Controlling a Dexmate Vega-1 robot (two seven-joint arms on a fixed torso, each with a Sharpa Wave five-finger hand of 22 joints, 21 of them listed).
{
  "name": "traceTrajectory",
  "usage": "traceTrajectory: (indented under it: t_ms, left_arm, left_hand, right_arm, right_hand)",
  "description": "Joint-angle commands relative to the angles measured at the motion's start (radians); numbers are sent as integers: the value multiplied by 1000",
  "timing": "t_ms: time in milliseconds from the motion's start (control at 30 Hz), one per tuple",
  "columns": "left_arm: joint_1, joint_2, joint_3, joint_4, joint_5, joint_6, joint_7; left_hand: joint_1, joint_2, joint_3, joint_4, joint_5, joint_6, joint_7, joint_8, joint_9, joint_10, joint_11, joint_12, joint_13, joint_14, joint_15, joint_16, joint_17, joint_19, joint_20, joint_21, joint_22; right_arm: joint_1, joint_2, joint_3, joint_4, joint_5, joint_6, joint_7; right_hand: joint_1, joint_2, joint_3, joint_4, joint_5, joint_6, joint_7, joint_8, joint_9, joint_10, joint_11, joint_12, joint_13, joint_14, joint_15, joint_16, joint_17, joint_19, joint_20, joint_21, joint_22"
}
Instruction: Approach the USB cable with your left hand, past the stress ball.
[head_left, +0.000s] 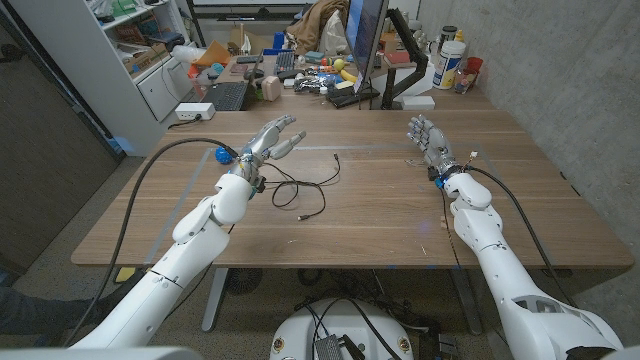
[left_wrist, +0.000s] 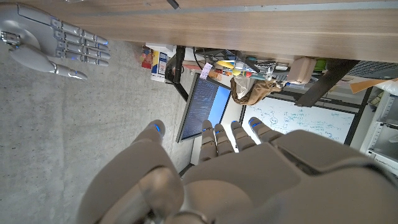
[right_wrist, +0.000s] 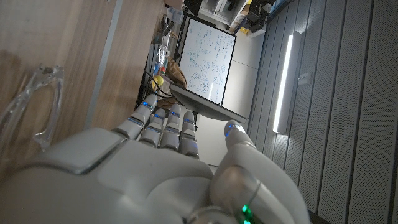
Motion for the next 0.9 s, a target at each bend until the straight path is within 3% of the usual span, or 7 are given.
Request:
traceTrajectory:
  t_ms: [33, 900]
  left_arm:
    - [-22, 20, 35, -22, 63, 59, -35]
    - [-38, 16, 68, 4, 78, 100, -49]
  left_hand:
    - [10, -1, 3, -8, 0, 12, -4, 8, 5, 5, -3, 7, 3, 5, -22, 8, 3, -3, 9, -2, 4]
    - [16, 0, 3, -11, -2, 21, -11, 5, 5, 6, -4, 3, 4, 6, -24, 5, 4, -1, 18, -4, 4]
  right_arm:
    - [5, -3, 4, 2, -1, -2, -1]
    - [25, 0, 4, 35, -4, 13, 8]
  right_hand:
    - [1, 6, 1, 0, 5, 5, -1, 0, 3, 8, -5, -4, 1, 7, 0, -1, 2, 11, -23, -3, 5]
    - [1, 7, 1, -1, 5, 7, -4, 0, 3, 11, -2, -4, 1, 8, -1, -2, 2, 14, -22, -11, 5]
